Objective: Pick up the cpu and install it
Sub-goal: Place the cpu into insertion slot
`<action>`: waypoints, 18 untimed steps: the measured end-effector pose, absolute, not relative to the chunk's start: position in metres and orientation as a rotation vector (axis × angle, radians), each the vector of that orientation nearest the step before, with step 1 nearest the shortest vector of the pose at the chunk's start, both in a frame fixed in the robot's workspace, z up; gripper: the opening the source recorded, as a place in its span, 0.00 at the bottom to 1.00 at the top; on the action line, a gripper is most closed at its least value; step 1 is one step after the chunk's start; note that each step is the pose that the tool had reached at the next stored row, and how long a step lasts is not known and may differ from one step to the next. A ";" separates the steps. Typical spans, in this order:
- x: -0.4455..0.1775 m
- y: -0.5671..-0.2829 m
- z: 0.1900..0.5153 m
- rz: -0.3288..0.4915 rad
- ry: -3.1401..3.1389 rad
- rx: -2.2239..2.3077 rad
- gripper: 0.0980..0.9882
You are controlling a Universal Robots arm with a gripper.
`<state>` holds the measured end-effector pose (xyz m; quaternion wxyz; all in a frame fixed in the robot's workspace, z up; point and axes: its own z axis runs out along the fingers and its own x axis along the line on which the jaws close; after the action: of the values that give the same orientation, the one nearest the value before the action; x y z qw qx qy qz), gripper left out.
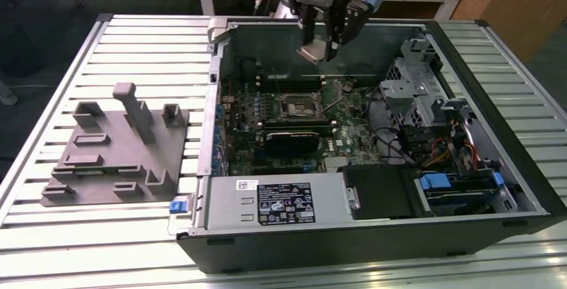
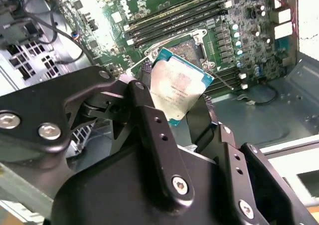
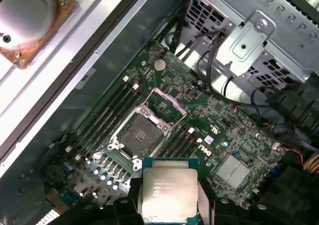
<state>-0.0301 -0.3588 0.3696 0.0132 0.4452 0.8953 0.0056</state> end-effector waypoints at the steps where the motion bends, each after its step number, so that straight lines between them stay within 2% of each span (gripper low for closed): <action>1: -0.030 -0.359 0.369 0.017 2.780 1.405 0.49; 18: -0.030 -0.358 0.364 0.012 2.607 1.703 0.49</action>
<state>-0.0301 -0.3577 0.3642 0.0137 0.5468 0.8371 0.0040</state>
